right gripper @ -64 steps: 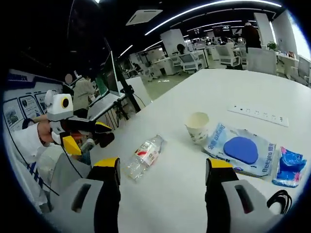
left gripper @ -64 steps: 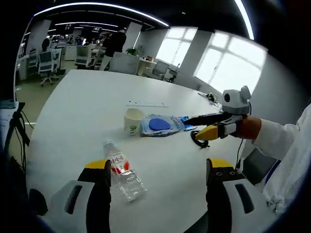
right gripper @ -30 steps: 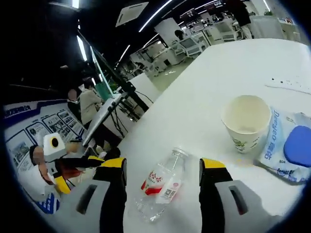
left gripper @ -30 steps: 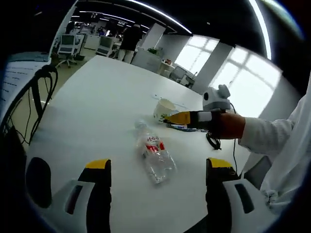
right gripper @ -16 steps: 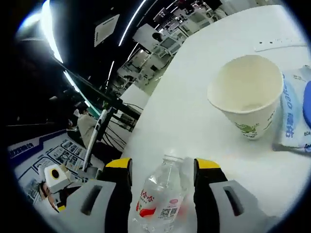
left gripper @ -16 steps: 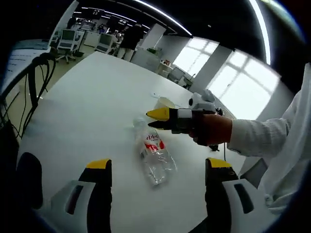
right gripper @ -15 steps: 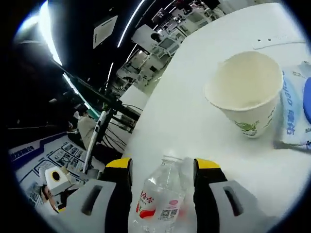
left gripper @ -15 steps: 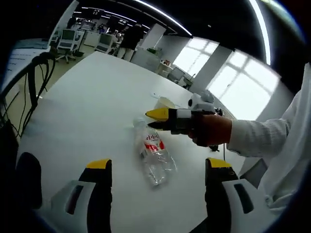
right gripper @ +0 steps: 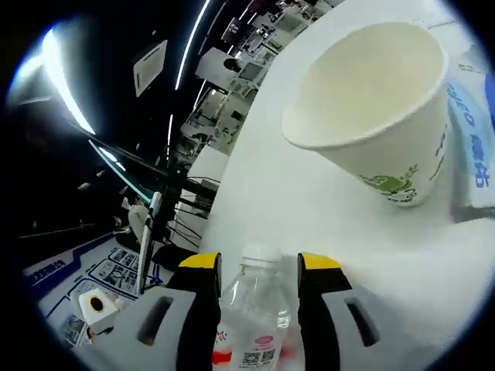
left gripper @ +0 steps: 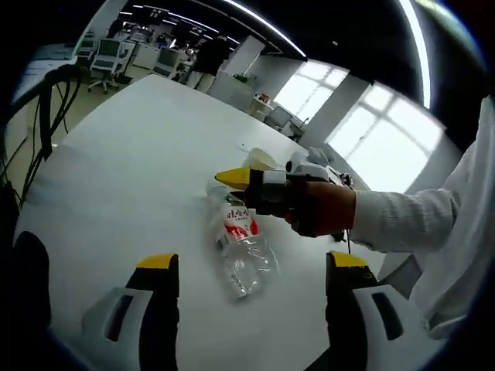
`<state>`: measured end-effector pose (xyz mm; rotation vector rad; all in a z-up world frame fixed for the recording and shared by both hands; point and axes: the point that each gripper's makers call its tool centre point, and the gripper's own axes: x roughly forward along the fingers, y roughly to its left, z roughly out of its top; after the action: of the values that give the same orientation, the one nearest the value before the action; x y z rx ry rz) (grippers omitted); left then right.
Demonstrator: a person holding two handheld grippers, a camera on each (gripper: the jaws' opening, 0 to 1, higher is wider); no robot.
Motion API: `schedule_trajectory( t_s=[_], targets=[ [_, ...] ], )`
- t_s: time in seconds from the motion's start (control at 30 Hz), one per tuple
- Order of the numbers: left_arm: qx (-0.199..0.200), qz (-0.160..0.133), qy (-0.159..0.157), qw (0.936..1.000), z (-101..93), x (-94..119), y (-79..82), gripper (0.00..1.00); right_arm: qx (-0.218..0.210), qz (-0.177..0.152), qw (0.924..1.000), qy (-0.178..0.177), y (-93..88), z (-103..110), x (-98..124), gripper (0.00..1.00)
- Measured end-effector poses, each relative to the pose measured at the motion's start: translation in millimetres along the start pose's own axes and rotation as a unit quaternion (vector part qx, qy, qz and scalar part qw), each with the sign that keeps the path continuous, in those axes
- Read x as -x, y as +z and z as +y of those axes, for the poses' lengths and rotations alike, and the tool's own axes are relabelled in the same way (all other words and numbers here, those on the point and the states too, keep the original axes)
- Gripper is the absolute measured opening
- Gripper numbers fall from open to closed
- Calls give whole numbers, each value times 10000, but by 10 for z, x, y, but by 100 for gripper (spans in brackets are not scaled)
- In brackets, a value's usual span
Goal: Arrange the tabletop items into an orderly group along one side of the table until the central work area is clear of visible clutter.
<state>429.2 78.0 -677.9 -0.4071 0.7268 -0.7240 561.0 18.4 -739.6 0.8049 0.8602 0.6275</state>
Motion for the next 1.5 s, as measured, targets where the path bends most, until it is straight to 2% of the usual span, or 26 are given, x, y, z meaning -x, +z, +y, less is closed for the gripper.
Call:
schedule_trajectory(
  t_s=[0.37, 0.5, 0.67, 0.87, 1.07, 1.2, 1.37, 1.47, 1.5],
  targets=[
    [71, -29, -20, 10000, 36, -36, 2, 79, -142, -4, 9999, 79, -36, -27, -36, 25],
    [81, -15, -10, 10000, 56, -54, -11, 78, -249, -74, 9994, 238, -46, 50, -29, 20],
    [79, 19, -31, 10000, 61, -76, -38, 78, -111, -100, 9998, 136, -61, 67, -17, 20],
    [57, 22, -82, 9999, 53, -104, -33, 77, 52, -148, 9997, 177, -20, 106, 18, 20],
    [62, -5, -248, 9997, 64, -179, 19, 75, 356, -210, 9987, 284, 20, 234, 108, 20],
    [107, -25, -443, 9990, 77, -266, 67, 74, 824, -220, 9952, 471, 23, 413, 188, 20],
    [-175, 299, -883, 9955, -28, -447, -22, 73, 1268, -196, 9900, 582, 9, 598, 303, 19],
    [-250, 440, -1254, 9908, -165, -530, -61, 70, 1645, -198, 9838, 686, 12, 679, 367, 19],
    [-284, 464, -1274, 9904, -166, -555, -66, 68, 1734, -188, 9819, 739, -7, 732, 401, 19]
  ],
)
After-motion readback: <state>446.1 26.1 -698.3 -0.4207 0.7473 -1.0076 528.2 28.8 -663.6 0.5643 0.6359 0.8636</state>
